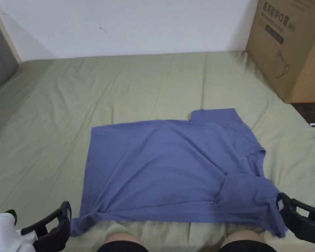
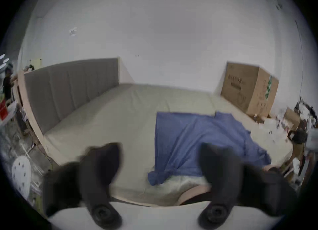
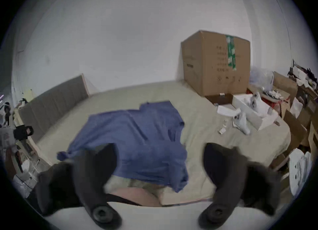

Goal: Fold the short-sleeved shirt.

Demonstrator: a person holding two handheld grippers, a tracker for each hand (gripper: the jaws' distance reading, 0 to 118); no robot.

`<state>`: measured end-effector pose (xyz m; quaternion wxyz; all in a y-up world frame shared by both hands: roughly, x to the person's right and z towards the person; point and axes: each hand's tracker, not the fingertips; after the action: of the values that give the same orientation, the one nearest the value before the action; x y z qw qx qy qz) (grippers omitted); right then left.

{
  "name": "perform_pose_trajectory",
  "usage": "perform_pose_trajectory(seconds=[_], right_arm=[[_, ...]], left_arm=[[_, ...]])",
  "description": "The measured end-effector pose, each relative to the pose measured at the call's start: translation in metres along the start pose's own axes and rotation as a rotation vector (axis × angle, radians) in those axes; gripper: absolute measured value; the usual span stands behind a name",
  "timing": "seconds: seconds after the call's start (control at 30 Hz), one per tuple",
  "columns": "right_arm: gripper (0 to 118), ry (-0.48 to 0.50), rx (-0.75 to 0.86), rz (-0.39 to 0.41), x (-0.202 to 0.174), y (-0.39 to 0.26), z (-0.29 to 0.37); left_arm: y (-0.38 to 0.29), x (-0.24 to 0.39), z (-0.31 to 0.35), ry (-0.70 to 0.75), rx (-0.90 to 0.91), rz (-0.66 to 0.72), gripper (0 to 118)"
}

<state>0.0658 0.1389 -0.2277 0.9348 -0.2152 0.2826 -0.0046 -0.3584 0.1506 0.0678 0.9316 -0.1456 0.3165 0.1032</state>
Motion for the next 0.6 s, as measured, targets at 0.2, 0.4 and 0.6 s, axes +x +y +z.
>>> perform_pose_trajectory(seconds=[0.2,0.4,0.6], right_arm=[[0,0.096,0.007,0.058,-0.029,0.001,0.020],[0,0.097,-0.038,0.150,-0.048,-0.008,0.019],[0,0.102,-0.055,0.152,-0.039,0.001,0.021]], left_arm=[[-0.009,0.014,0.031,-0.083,-0.037,-0.091,0],[-0.036,0.002,-0.011,-0.092,-0.246,-0.045,0],[-0.056,-0.036,-0.103,-0.047,-0.426,0.164,114]])
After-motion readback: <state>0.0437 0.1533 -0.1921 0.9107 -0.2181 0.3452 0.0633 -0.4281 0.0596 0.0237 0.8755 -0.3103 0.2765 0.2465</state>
